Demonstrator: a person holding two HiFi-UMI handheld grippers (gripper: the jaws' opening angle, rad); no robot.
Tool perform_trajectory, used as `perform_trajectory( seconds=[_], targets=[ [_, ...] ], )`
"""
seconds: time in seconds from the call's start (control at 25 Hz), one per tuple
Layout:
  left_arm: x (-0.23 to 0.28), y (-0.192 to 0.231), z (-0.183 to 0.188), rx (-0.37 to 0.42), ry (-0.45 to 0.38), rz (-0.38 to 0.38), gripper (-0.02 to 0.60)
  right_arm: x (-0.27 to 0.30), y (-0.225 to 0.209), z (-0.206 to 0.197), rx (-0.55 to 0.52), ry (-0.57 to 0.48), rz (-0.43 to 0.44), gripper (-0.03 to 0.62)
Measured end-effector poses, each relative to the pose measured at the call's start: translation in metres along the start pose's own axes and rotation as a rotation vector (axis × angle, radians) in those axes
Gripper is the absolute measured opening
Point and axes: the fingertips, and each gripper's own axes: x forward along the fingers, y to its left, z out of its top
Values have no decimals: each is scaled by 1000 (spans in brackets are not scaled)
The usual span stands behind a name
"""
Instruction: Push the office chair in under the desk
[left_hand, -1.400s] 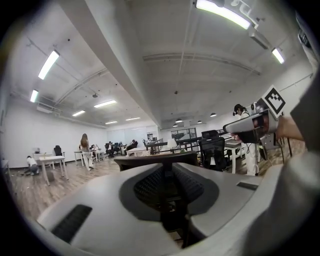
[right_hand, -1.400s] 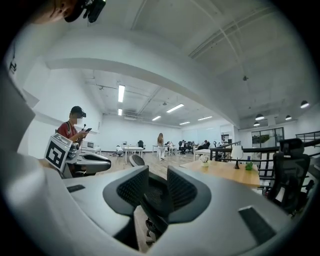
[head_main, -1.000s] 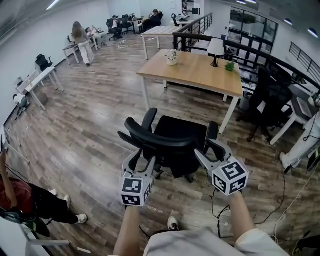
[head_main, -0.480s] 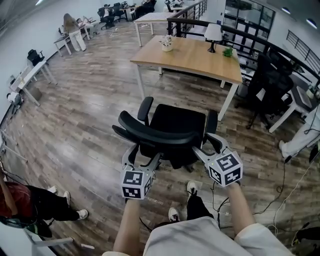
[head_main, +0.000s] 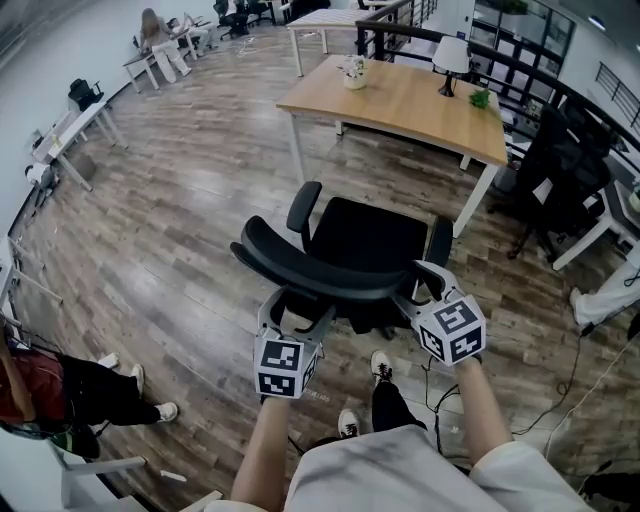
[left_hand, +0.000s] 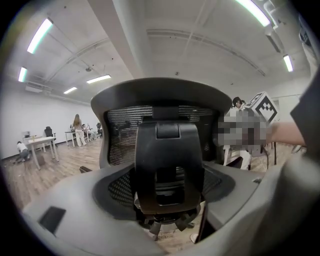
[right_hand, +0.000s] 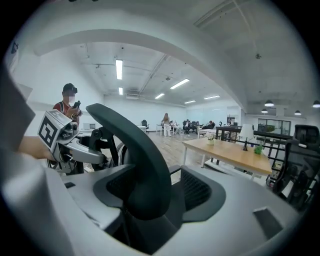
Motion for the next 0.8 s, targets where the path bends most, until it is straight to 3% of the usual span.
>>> perform_trajectory(
  seconds=[0.24,0.36,0.8],
  targets=[
    [10,1,0,-12,-6,26,344,6,0,1,-3,-15,58,302],
    [10,5,2,-11,-22,42,341,9,7,4,-42,-17,78,237],
    [17,9,7,-21,-29,35,341,14,3,7,-26,-32,113,225]
  ],
)
